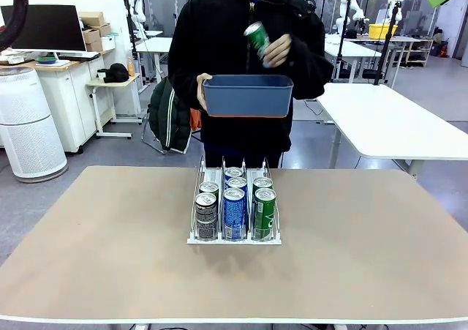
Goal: Fill the beverage cans into the dispenser.
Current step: Pick up the Sprite handed by the human.
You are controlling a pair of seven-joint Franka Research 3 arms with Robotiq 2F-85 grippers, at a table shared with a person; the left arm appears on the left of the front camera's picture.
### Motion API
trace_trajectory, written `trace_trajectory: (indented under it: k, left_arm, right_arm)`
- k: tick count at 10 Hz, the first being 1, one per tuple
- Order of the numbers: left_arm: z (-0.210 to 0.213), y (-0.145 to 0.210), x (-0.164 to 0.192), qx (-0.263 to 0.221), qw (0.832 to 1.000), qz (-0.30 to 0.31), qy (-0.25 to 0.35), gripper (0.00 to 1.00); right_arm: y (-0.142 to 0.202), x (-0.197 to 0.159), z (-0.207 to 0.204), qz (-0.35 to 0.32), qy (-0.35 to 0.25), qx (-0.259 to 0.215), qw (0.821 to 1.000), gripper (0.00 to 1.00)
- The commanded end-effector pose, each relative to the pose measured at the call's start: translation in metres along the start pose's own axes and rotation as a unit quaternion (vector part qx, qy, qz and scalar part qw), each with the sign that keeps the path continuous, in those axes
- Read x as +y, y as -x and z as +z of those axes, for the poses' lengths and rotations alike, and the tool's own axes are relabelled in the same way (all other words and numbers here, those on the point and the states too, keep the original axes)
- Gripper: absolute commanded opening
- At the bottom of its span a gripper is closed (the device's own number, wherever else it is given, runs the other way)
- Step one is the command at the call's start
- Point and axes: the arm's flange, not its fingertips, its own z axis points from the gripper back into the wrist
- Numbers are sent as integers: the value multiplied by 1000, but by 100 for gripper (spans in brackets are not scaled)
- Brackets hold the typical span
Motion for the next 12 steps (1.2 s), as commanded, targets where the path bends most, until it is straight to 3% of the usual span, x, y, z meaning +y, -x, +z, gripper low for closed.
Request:
trace_trajectory:
  k: [1, 12]
  left_arm:
    - [1, 0, 0, -2, 1000, 1, -2, 100]
    - [1, 0, 0, -2, 1000, 1, -2, 100]
  right_arm:
    - [0, 1, 0, 1, 0, 1, 1000, 100]
    - [0, 1, 0, 1, 0, 1, 1000, 100]
